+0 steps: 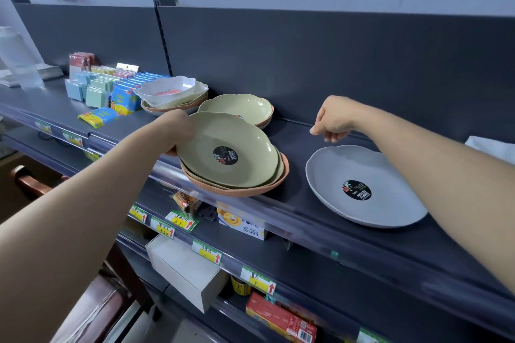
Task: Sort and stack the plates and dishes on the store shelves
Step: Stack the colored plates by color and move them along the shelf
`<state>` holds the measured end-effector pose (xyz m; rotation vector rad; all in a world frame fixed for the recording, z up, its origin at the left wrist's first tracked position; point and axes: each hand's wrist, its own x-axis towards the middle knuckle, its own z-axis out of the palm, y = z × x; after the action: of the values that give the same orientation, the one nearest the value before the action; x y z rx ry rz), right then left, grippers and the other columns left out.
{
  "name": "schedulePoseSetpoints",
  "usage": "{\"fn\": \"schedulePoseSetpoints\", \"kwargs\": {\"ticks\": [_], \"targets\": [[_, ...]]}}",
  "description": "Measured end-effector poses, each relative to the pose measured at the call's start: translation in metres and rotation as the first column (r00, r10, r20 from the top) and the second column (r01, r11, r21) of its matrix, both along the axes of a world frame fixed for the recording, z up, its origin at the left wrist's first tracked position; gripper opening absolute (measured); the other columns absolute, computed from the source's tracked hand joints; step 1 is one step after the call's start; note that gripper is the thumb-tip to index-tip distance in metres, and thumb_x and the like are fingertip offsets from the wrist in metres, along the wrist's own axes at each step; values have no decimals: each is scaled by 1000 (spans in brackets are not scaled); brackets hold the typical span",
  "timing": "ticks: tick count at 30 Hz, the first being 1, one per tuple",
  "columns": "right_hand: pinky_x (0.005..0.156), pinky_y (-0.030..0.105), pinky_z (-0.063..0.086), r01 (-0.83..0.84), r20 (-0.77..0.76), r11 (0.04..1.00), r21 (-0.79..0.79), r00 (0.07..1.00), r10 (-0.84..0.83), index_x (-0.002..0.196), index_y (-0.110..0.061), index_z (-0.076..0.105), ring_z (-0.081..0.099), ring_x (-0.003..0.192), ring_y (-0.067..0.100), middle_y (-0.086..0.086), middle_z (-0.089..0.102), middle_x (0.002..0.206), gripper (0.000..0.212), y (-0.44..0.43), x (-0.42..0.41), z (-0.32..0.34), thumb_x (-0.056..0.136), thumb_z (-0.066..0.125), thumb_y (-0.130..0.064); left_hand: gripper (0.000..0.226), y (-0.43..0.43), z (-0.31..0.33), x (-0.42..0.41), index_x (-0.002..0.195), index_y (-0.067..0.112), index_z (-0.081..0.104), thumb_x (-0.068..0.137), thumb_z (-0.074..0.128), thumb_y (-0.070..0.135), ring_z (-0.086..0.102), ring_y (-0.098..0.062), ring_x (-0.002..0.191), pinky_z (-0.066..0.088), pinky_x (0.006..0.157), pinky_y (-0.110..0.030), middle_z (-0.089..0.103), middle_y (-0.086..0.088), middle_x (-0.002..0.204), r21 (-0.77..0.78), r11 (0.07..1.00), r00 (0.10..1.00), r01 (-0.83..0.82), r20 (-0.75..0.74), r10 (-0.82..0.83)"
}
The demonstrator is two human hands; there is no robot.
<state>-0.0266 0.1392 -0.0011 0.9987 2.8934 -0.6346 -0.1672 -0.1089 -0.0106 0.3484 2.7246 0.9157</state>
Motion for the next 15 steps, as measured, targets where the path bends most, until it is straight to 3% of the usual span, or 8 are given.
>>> {"fn": "schedulePoseSetpoints", "kwargs": {"ticks": [5,8,10,15], "targets": [[75,31,50,49,57,997,56,997,-53,96,0,68,54,65,25,9,63,77,24,12,10,-6,83,69,-20,19,0,4,-1,84,-2,48,95,33,-4,55,-35,78,53,67,-47,49,-19,77,50,998,998,-46,-30,47],[79,30,49,58,122,988,143,990,-76,105,-4,67,53,70,27,11,64,92,30,21,14,-10,83,70,-24,23,-3,6,-3,75,1,44,95,32,-4,46,-25,59,45,41,-32,42,-14,71,104,992,997,-72,-13,74],[88,35,52,57,183,978,200,979,-95,112,-8,65,57,79,28,13,66,108,32,24,18,-12,85,69,-26,19,-4,9,-2,82,1,47,95,34,-4,42,-22,55,41,27,-20,41,-12,70,154,985,997,-75,25,72],[80,30,46,33,345,964,263,930,-126,122,-1,60,56,89,27,11,65,117,36,33,31,-18,92,60,-20,30,-1,18,8,69,7,38,97,32,-4,42,-21,57,37,20,-19,40,-10,71,252,963,995,-92,60,80]]}}
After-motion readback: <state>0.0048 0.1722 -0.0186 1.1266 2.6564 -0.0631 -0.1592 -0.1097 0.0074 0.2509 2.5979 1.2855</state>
